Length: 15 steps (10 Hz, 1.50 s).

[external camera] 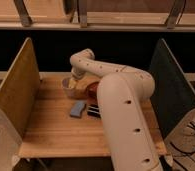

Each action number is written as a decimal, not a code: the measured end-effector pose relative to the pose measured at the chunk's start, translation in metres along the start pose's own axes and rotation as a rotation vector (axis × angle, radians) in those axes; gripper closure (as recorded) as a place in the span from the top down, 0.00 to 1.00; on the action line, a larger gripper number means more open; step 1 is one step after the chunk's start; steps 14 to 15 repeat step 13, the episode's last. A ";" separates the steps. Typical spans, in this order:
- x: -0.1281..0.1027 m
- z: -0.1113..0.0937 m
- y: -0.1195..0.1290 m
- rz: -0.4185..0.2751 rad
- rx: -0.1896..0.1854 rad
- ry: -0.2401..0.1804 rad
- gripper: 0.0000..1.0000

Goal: Pick up the ceramic cup

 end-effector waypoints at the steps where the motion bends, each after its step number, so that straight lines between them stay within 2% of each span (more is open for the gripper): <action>1: -0.006 0.005 0.005 -0.003 -0.026 -0.023 0.45; 4: -0.018 0.012 0.012 -0.009 -0.080 -0.076 0.17; 5: -0.021 0.010 0.011 -0.007 -0.087 -0.087 0.09; 6: -0.021 0.006 0.007 0.003 -0.092 -0.092 0.06; 7: -0.020 0.000 0.004 0.014 -0.091 -0.088 0.06; 9: -0.017 -0.027 -0.004 0.048 -0.077 -0.063 0.06; 12: -0.009 -0.062 0.012 0.090 -0.107 -0.005 0.06; 15: -0.009 -0.063 0.015 0.089 -0.112 0.002 0.06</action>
